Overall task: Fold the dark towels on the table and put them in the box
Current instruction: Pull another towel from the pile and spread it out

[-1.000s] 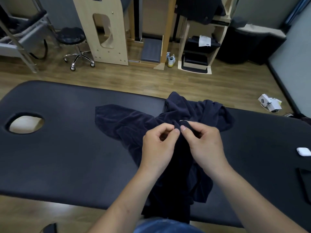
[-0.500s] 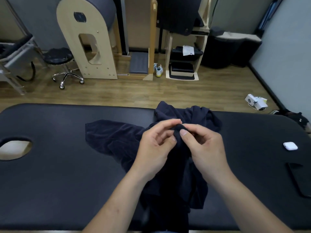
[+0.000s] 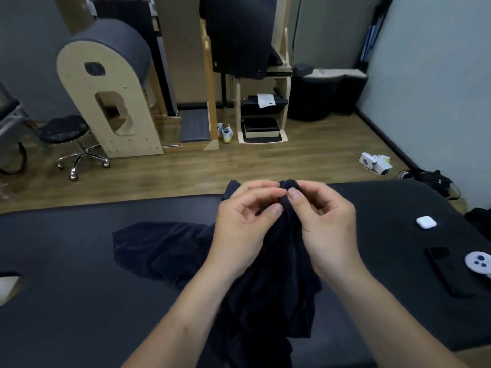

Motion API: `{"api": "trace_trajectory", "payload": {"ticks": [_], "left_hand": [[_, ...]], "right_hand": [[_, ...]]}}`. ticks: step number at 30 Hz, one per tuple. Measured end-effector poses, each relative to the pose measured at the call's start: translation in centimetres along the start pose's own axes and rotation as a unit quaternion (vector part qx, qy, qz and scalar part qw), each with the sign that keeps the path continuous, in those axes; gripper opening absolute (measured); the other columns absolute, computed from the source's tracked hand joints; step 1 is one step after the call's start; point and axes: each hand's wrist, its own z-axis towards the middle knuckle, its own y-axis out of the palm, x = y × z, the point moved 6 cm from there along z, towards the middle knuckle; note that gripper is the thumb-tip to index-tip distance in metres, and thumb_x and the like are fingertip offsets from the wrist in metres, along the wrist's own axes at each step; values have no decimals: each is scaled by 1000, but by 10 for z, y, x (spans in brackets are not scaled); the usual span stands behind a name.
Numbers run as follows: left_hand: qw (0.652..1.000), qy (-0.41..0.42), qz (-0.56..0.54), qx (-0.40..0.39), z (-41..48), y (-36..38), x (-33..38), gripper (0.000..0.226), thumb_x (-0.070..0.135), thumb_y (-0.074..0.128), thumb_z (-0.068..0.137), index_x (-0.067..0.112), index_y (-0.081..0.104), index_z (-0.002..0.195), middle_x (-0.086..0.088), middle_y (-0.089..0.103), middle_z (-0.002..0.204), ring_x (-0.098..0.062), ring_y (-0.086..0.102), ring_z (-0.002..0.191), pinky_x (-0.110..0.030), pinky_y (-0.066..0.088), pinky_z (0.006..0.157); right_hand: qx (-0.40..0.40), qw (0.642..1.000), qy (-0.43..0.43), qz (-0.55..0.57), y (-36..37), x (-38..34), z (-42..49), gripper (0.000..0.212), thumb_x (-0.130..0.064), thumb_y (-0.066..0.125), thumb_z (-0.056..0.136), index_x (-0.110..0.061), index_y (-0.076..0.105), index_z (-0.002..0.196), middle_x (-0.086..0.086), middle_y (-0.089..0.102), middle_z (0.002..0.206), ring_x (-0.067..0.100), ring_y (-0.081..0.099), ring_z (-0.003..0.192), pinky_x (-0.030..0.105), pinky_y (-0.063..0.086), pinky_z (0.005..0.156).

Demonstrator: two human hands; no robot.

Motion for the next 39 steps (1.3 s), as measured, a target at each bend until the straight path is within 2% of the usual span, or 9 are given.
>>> {"api": "trace_trajectory", "payload": {"ticks": [6,11,16,20,25,30,33,36,39], "left_hand": [[983,95,156,-24,33,9,31,21,9,68,80,25,57,74,7,71,101,-16,65,88,-36,52,65],[984,101,134,-57,62,27,57,13,9,64,84,17,55,79,-8,65,81,-24,62,77,-42,51,73],[930,124,331,-105,102,49,76,12,12,68,89,21,68,98,7,68,84,-11,62,83,-26,46,80],[889,101,427,-128,135,59,72,14,14,61,96,18,74,99,4,70,94,-10,59,91,-19,40,77],[920,173,348,-38,165,37,123,21,10,62,94,26,70,85,17,66,82,5,59,78,-3,39,69],[914,272,296,61,206,-18,231,23,11,62,90,29,70,79,20,65,69,0,59,67,-23,50,69],[893,264,321,171,228,-82,280,21,14,60,88,29,70,77,23,60,57,5,53,59,-22,48,65],[868,225,340,284,225,-157,311,15,14,57,95,20,70,91,19,55,71,2,52,66,-12,42,66],[847,198,324,373,206,-226,332,27,18,56,97,28,59,72,16,52,73,5,46,63,-6,39,57]], "right_hand": [[-51,997,-32,49,-1,-24,11,18,-1,62,93,-14,74,96,6,76,95,18,72,90,31,55,84],[-83,992,-82,45,-8,-59,32,25,2,59,94,-17,74,97,-2,76,93,9,71,87,19,53,76],[-54,989,-133,-23,-17,-74,63,32,6,62,90,-24,72,96,3,74,91,11,69,85,22,55,78],[-30,991,-76,-104,-18,-44,97,28,-4,69,85,-30,59,91,7,66,85,11,62,73,23,52,65],[-77,976,-34,-201,-14,-6,118,13,-14,68,88,-24,69,81,-1,72,78,15,67,74,25,52,65],[-67,952,6,-297,-32,9,151,10,-21,66,87,-26,71,80,-3,72,76,14,67,73,29,52,61],[-69,919,41,-386,-47,30,176,16,-13,60,82,-25,67,74,0,70,77,18,64,71,33,53,59],[-50,879,82,-467,-71,50,191,11,-9,56,80,-19,60,79,5,66,87,24,62,74,35,55,67],[-38,862,72,-500,-86,60,206,16,-6,54,80,-20,60,85,9,66,93,25,58,71,33,54,65]]}}
